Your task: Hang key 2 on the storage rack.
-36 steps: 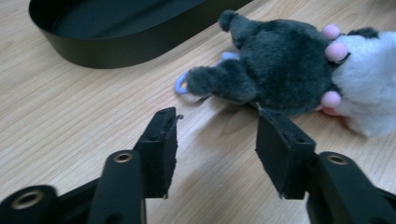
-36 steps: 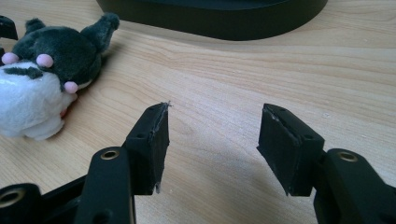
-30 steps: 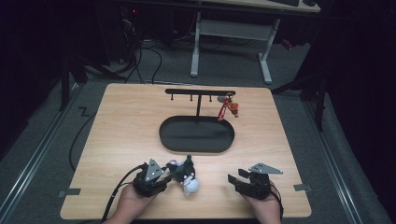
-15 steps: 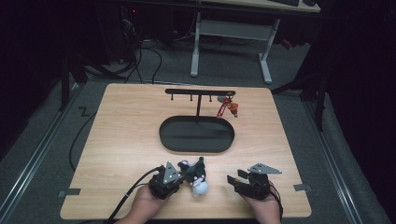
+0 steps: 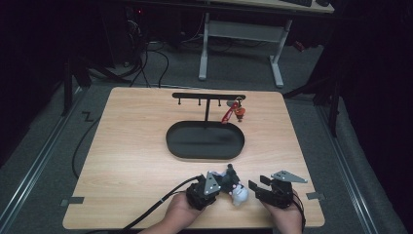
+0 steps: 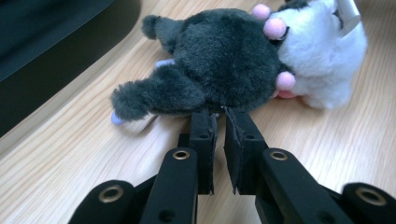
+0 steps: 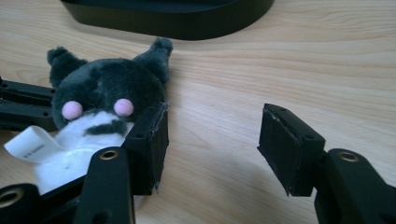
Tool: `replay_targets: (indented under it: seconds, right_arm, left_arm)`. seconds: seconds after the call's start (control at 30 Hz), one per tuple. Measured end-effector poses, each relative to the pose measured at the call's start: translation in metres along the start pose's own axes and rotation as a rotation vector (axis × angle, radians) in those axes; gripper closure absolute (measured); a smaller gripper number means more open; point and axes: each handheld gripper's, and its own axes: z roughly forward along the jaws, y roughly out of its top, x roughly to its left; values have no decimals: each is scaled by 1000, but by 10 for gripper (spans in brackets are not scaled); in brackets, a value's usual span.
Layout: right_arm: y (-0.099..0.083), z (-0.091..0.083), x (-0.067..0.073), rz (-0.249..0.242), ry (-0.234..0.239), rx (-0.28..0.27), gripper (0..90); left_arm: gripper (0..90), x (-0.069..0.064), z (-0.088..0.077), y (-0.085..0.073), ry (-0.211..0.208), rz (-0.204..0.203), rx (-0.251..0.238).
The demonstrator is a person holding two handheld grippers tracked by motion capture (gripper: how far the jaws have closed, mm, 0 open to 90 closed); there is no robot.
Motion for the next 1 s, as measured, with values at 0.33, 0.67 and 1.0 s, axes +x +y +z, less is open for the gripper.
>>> replay_targets:
  seconds: [0.33, 0.67, 1.0]
  right_arm:
    - [-3, -2, -4, -11, -18, -7, 417]
    - [-2, 0, -6, 14, -23, 7, 410]
    - [7, 6, 2, 4, -93, 97, 374]
  left_arm:
    - [729, 14, -21, -13, -4, -21, -33]
    - [481, 86, -105, -79, 159, -62, -21]
    - [412, 134, -147, -121, 244, -182, -91]
